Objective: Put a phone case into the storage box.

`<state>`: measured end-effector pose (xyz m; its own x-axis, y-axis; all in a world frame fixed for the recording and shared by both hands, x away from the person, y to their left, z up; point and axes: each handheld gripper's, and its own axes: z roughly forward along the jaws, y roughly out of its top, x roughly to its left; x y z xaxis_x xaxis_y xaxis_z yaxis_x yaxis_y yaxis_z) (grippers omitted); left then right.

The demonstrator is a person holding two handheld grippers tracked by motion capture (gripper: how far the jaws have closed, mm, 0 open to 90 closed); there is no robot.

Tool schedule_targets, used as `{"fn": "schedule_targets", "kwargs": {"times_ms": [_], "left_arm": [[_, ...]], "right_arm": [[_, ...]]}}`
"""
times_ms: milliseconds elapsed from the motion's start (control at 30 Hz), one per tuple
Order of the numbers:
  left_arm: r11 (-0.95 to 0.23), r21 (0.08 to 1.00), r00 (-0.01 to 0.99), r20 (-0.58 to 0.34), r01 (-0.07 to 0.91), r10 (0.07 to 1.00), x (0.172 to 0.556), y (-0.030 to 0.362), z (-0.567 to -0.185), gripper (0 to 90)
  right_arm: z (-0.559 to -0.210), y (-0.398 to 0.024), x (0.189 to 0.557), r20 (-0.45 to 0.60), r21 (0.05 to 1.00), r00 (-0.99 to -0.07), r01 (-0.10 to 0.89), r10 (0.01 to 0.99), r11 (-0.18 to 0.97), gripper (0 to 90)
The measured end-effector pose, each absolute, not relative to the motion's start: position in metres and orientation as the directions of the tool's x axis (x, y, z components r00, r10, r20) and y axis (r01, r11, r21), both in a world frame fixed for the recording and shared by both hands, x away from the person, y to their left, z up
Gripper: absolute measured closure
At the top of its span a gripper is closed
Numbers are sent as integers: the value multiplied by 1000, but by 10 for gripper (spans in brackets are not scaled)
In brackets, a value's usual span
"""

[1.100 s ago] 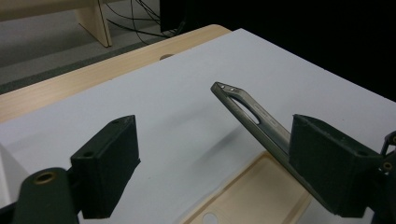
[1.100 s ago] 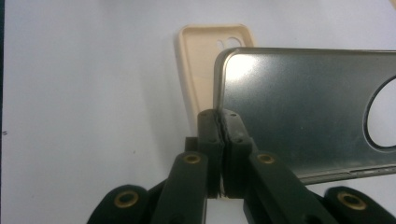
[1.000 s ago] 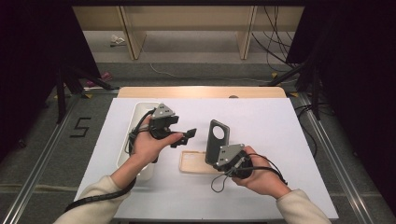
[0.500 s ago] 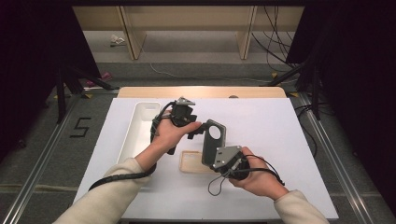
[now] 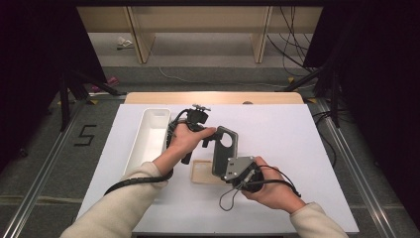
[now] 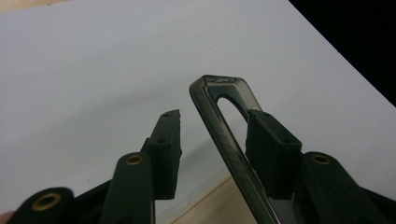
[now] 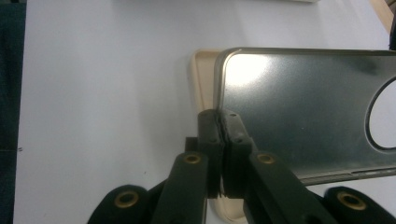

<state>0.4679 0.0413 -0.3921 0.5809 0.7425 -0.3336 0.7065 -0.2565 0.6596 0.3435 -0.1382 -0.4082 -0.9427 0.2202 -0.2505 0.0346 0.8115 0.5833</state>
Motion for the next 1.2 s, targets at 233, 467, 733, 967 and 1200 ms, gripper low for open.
{"fn": "schedule_targets", "kwargs": {"times_ms": [233, 467, 733, 967, 1200], "left_arm": [[-206, 646, 553, -394, 735, 734, 468, 42, -394, 690], [-130, 676, 557, -466, 725, 687, 456, 36, -384, 802], [-166, 807, 651, -314, 566, 691, 438, 30, -367, 821], [-150, 852, 645, -253, 502, 721, 437, 50, -368, 820], [-96, 870, 628, -269, 484, 730, 433, 74, -366, 820]], "right_arm": [[-409, -136, 342, -259, 571, -943, 25, 208, 820, 886], [-415, -133, 342, -266, 545, -945, 16, 191, 838, 887], [-418, -139, 347, -286, 584, -923, 46, 258, 811, 688], [-416, -147, 354, -273, 647, -893, 105, 357, 755, 436], [-414, -152, 358, -241, 696, -878, 140, 413, 705, 326]]}}
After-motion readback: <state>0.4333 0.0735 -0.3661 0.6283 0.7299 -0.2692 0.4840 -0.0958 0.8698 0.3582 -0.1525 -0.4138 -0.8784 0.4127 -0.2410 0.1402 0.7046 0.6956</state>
